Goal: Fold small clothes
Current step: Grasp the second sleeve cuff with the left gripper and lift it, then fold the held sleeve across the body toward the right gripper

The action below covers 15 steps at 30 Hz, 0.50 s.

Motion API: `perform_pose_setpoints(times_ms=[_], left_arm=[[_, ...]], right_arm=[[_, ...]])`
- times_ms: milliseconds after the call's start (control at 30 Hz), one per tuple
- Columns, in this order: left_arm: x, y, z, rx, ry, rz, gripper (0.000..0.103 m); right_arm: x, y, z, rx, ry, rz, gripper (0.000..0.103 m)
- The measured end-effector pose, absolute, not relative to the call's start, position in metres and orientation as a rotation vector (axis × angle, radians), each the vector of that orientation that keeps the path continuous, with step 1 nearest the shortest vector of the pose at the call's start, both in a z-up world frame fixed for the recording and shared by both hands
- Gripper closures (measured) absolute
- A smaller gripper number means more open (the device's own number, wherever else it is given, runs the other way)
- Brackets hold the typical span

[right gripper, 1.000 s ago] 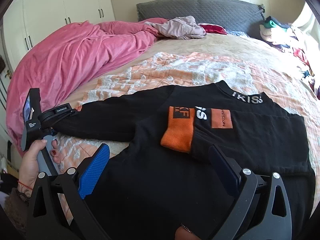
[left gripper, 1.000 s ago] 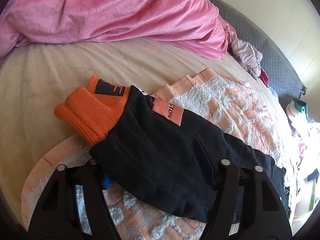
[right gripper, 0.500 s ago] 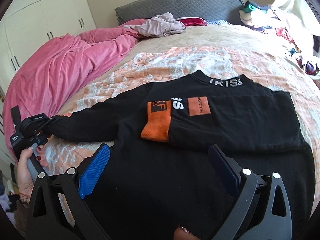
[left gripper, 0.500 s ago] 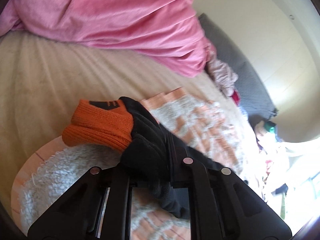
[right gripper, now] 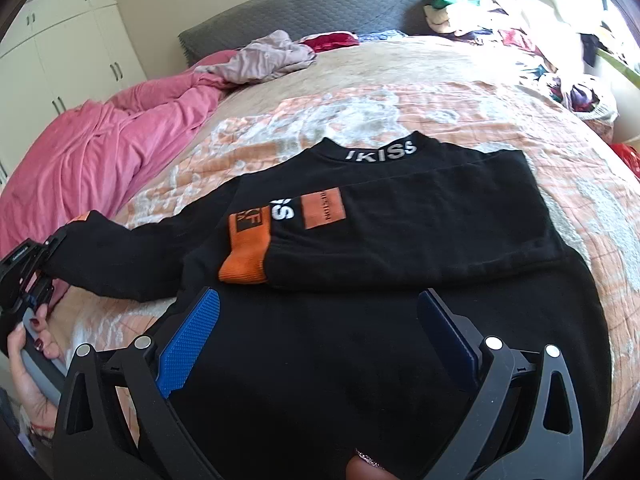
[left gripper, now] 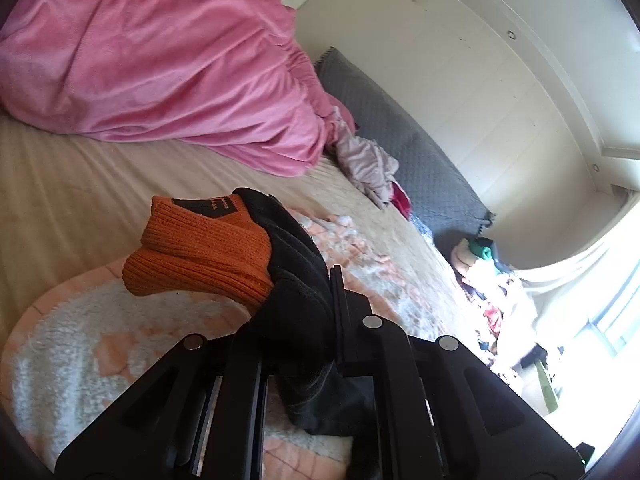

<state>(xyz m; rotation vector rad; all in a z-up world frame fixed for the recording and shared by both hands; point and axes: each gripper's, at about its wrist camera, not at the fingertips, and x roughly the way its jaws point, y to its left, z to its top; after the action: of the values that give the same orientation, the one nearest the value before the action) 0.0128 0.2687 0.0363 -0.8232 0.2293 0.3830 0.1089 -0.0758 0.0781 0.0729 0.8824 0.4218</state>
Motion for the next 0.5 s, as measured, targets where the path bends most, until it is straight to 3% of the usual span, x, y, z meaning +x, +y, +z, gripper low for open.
perform_pose_setpoints(times_ms=[500], left_arm=[[0.049,0.207,0.059,-0.722,0.246,0.105,0.100]], right_arm=[[0.109,-0.110,0.090,0.108,0.855,0.342,0.005]])
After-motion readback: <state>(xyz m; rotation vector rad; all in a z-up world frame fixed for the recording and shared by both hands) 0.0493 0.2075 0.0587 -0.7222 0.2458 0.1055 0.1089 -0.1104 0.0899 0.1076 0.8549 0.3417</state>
